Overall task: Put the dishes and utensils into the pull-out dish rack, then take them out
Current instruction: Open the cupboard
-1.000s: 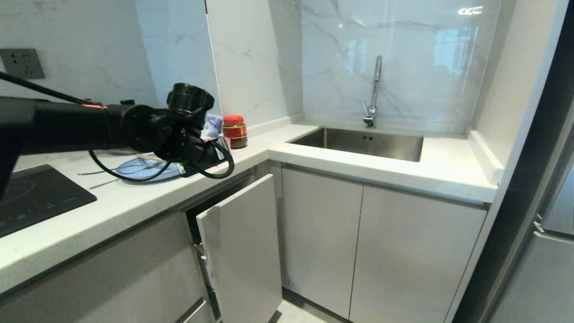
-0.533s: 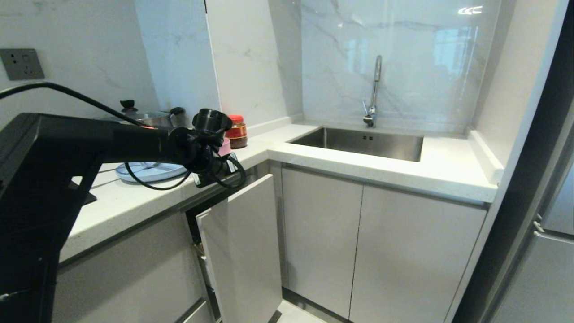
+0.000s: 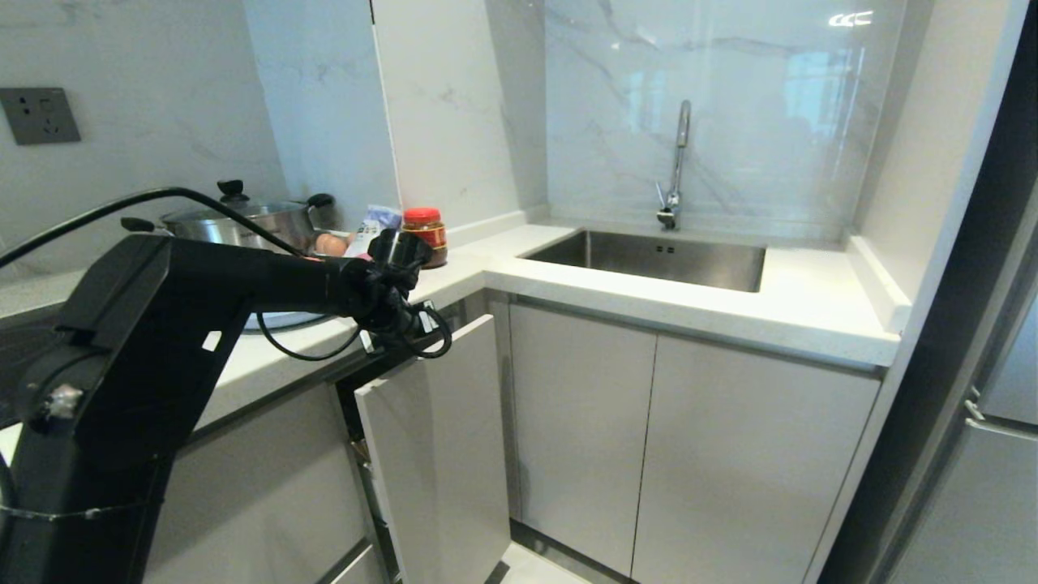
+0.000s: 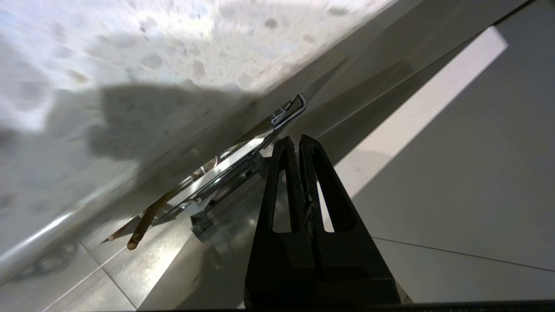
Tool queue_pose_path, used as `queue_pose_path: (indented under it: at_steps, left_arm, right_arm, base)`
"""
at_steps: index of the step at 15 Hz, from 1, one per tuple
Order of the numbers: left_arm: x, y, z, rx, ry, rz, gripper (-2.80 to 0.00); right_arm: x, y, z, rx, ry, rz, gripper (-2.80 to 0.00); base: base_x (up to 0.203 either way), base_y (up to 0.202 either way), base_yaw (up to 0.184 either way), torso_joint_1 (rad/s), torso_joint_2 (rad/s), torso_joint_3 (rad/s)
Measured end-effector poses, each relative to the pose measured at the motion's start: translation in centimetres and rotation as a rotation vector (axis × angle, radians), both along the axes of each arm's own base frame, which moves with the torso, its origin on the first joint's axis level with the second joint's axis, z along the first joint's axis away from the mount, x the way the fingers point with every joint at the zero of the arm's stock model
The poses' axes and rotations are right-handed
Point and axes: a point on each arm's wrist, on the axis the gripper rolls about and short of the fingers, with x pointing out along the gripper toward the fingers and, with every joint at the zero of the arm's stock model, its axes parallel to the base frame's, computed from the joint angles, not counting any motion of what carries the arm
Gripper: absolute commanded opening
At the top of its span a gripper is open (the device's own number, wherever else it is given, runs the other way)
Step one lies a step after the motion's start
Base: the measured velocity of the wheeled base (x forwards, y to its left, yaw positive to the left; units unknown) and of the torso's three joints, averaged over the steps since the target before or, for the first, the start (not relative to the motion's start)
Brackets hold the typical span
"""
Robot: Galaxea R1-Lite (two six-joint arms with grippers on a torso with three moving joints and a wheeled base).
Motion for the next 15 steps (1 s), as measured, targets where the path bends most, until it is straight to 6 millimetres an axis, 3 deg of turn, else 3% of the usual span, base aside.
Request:
queue_pose_path:
  at_steps: [9, 15]
  left_arm:
    - [0.1, -0.5, -1.9, 0.010, 0.067, -0.012, -2.80]
    - [-1.3, -2.7, -2.0, -0.017, 0.129, -0.043, -2.80]
  right_arm:
    - [0.0, 0.0, 0.0, 0.000, 0.000, 0.001, -2.80]
    - [0.0, 0.0, 0.0, 0.000, 0.000, 0.000, -2.80]
  base:
    - [0.000, 0.000, 0.000, 0.000, 0.00, 0.000]
    - [0.000, 0.000, 0.000, 0.000, 0.00, 0.000]
